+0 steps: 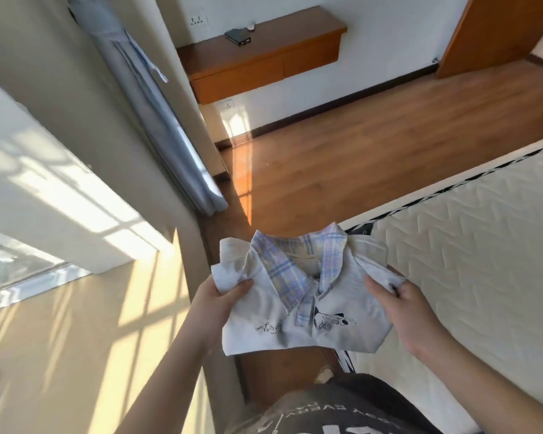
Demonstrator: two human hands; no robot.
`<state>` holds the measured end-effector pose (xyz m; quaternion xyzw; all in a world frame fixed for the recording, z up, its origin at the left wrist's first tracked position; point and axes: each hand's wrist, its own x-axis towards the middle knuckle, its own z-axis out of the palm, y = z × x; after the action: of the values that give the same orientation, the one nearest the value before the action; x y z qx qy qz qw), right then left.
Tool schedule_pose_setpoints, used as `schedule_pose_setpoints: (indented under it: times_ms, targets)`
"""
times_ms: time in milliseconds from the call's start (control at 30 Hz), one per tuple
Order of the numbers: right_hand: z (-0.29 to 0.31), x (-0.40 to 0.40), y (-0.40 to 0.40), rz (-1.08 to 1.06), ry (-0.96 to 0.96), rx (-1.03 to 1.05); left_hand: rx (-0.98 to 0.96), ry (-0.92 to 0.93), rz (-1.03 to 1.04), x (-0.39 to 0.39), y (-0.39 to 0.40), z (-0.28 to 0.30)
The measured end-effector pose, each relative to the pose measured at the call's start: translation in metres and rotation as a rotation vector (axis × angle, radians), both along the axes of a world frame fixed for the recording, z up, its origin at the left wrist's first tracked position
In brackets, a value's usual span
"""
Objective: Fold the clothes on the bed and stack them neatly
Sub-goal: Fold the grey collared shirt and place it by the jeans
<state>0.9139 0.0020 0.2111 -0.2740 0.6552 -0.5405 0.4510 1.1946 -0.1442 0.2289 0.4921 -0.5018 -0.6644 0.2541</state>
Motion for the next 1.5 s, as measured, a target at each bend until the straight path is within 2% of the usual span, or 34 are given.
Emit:
schedule_pose_setpoints:
  times_ms: [233, 467, 633, 800, 933, 1067, 1200, 1367, 1500]
  targets:
    - [-0.011, -0.028, -0.055, -0.192, -0.05, 0.023, -0.004, -0.015, -0.176, -0.06, -0.105, -0.014]
    - [-0.025, -0.045, -0.106, -0.443, 0.005, 0.046, 0.05, -0.021, -0.458, -0.142, -0.222, -0.046]
    - [-0.027, -0.034, -0.146, -0.776, -0.019, 0.09, 0.054, -0.06, -0.782, -0.208, -0.301, -0.048]
    - [-0.02, -0.007, -0.161, -1.02, -0.018, 0.006, 0.073, -0.038, -1.042, -0.278, -0.341, -0.034]
    - [-0.026, 0.006, -0.159, -1.229, 0.016, 0.07, 0.038, -0.044, -1.302, -0.34, -0.335, -0.028]
    - [-0.034, 0.015, -0.148, -1.414, 0.01, 0.095, 0.033, -0.041, -1.466, -0.394, -0.303, -0.024]
    - [-0.041, 0.014, -0.136, -1.551, -0.072, 0.066, -0.061, -0.072, -1.535, -0.438, -0.268, -0.026]
    - [-0.041, 0.003, -0.124, -1.64, -0.152, 0.049, -0.115, -0.124, -1.675, -0.478, -0.229, -0.032]
    - [-0.049, 0.001, -0.124, -1.81, -0.186, 0.048, -0.11, -0.141, -1.807, -0.505, -0.205, -0.041]
